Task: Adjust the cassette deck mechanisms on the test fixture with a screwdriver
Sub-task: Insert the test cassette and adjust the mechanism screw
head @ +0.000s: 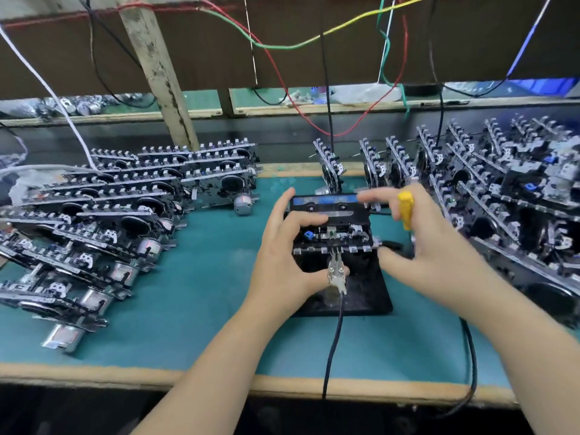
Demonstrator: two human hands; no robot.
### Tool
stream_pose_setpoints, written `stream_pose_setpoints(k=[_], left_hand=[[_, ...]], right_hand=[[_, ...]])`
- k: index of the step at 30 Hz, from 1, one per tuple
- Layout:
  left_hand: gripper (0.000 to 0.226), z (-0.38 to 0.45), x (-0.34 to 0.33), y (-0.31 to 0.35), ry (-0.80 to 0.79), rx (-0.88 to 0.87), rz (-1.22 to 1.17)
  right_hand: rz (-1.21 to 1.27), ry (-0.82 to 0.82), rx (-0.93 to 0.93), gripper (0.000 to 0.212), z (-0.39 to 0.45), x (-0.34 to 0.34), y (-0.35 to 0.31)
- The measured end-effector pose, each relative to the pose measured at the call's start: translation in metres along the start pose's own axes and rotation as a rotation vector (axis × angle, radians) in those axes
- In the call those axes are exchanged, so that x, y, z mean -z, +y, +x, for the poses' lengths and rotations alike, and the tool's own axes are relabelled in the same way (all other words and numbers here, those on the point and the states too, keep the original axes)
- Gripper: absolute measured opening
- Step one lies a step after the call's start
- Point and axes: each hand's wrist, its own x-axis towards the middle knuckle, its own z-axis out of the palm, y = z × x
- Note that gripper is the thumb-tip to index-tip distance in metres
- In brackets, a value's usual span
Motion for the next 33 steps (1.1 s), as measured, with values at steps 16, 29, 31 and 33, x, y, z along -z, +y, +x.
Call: stream_pose_setpoints(k=[16, 29, 31, 33], left_hand=[[0.071, 0.000, -0.002, -0.013, -0.014, -0.062, -0.068], [0.065, 0.003, -0.003, -0.002, 0.001, 0.002, -0.022], [0.065, 0.002, -0.003, -0.003, -0.005, 0.002, -0.008], [0.064, 0.002, -0.003, -0.003, 0.000, -0.007, 0.004]], right_hand=[[0.213, 0.122, -0.146, 0.040, -0.008, -0.056, 0.027], [0.236, 0.239, -0.018, 0.064, -0.033, -0.054, 0.016], [0.229, 0.241, -0.011, 0.065, -0.035, -0.056, 0.016], [0.216, 0.258, 0.010, 0.065, -0.036, -0.056, 0.015]])
